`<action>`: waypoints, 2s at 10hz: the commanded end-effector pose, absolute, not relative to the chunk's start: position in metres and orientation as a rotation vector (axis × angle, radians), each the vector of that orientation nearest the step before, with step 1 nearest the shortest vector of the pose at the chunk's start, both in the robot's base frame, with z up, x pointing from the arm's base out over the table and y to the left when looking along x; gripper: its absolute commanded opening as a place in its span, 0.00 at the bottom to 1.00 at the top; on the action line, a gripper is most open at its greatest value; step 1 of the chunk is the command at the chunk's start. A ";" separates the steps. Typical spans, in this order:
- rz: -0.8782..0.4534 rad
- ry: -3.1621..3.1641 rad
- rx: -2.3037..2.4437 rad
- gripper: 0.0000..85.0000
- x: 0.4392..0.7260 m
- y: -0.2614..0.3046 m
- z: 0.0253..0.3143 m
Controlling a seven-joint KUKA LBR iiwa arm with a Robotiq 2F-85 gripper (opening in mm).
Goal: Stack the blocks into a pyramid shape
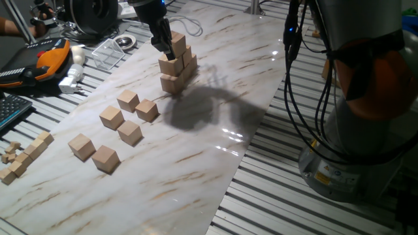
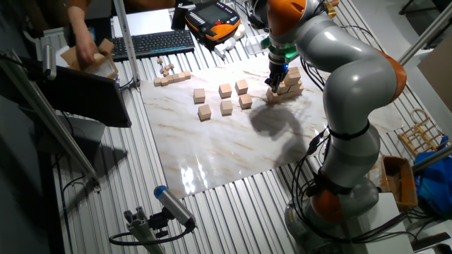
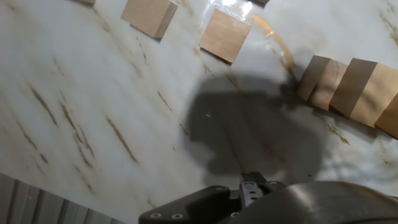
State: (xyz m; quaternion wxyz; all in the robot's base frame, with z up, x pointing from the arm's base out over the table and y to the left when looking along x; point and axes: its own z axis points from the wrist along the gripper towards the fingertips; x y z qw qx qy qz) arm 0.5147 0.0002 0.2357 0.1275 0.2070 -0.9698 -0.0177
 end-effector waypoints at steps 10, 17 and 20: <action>-0.052 -2.814 0.604 0.00 0.515 0.000 0.236; -0.035 -2.827 0.545 0.00 0.515 0.000 0.236; -0.026 -2.834 0.516 0.00 0.515 0.001 0.236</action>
